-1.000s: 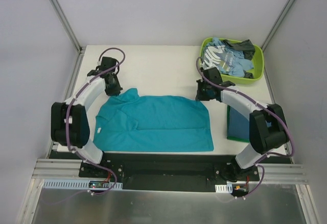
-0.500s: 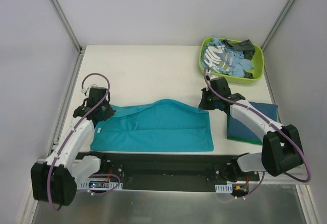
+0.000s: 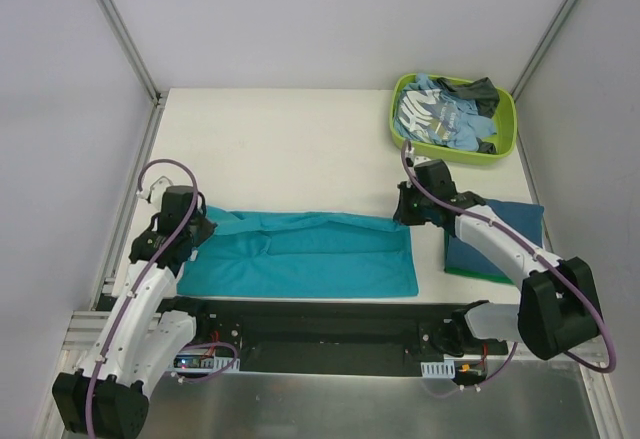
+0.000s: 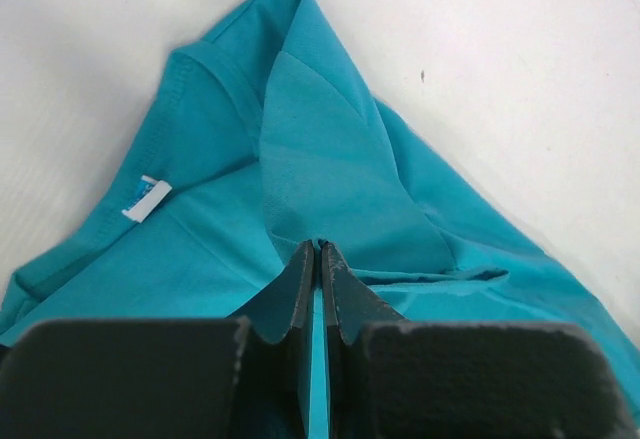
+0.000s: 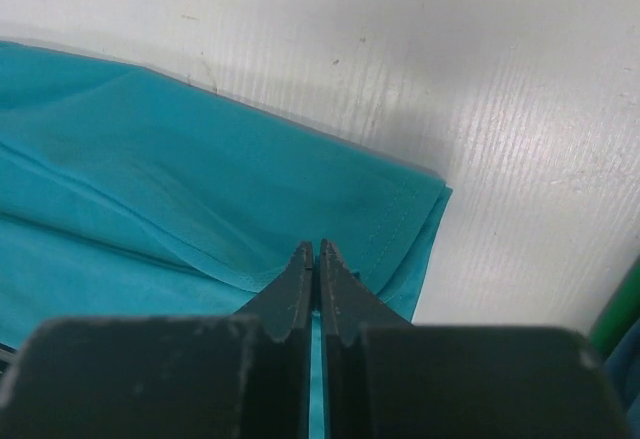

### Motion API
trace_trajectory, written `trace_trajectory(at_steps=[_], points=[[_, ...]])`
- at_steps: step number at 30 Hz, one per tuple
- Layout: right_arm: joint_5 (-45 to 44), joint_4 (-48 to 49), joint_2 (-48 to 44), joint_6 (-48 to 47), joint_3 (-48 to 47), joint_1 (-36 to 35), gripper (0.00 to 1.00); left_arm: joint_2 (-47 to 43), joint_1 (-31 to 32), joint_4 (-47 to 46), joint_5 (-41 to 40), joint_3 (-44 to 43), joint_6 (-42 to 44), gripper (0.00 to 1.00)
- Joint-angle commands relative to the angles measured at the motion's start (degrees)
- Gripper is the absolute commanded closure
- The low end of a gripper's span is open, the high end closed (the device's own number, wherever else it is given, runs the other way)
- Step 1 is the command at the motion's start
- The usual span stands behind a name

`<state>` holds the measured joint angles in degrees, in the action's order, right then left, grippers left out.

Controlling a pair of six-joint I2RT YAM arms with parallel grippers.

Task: Fold and stack the t-shirts
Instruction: Fold the other side of the tshirt into a rectangle

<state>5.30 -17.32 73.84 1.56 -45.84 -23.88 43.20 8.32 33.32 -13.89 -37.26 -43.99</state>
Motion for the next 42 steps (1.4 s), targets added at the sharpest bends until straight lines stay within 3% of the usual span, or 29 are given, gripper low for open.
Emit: trace_trajectory(at_steps=[1,23,27,28,30,32,33,34,38,42], points=[[-1.0,-1.4,-2.5,-1.1,1.0,0.1,0.99,-3.9,0.6,3.7,-4.2,1.3,-2.9,1.0],[-0.8,-1.2,0.0,-2.9,4.2,2.2,0.94,-15.2,0.6,7.4,-0.9,14.8,-13.1,0.98],[-1.4,-1.6,-0.9,-2.1,5.3,2.2,0.87,-17.4,0.6,11.2,-1.6,15.4,-15.3,0.68],[-1.5,-2.0,-1.3,-1.7,5.5,2.2,0.8,-17.7,0.6,12.7,-2.2,15.0,-16.1,0.57],[-2.2,-3.0,-3.0,-1.7,5.9,2.1,0.59,-18.9,0.6,14.7,-2.8,13.3,-17.2,0.37],[-3.4,-4.2,-5.8,-1.7,5.9,2.1,0.16,-20.0,0.6,15.6,-2.3,10.9,-16.9,0.22],[-4.0,-5.0,-7.5,-0.1,5.9,2.1,0.01,-20.7,0.6,15.7,-1.7,9.7,-16.7,0.1],[-4.2,-5.4,-9.1,0.1,5.7,2.2,0.03,-21.1,0.6,15.7,-1.0,8.4,-16.5,0.01],[0.7,-6.2,-13.5,0.1,4.4,2.2,0.04,-18.3,0.6,11.7,5.1,2.7,-11.6,0.01],[11.6,-1.0,-13.5,1.7,4.5,1.7,0.04,-7.9,0.6,-0.2,20.2,3.8,-7.5,0.01]])
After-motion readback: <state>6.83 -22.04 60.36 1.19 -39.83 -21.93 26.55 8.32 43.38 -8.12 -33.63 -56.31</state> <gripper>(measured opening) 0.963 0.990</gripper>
